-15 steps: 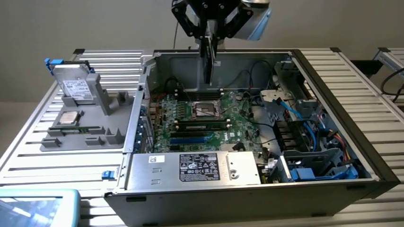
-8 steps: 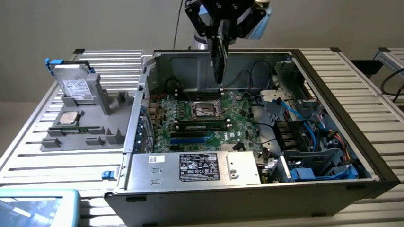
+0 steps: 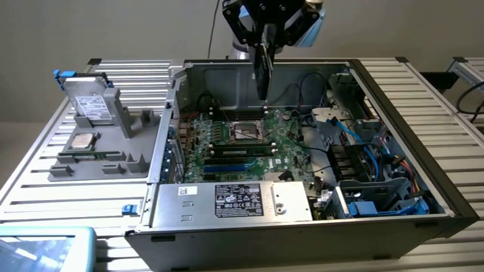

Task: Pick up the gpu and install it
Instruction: 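Pick up the gpu and move the gpu toward the slot, then insert the gpu into the slot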

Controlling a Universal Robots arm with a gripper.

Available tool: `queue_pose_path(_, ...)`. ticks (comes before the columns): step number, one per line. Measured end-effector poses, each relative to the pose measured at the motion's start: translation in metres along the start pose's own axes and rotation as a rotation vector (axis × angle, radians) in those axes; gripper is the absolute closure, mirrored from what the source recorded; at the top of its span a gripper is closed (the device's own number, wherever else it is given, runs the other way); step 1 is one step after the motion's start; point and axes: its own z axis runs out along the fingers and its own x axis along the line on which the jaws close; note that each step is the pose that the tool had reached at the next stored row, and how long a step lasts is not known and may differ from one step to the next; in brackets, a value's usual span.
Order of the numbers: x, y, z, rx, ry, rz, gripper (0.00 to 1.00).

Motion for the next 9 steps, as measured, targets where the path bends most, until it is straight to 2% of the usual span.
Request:
queue_pose_path(4,-0.0072,0.0001,0.0001,-0.0019,0.0050,0.001,0.72)
queue_pose_path(9,-0.0083,0.0002,0.0001,-0.0020,0.0070,-0.007,0.72)
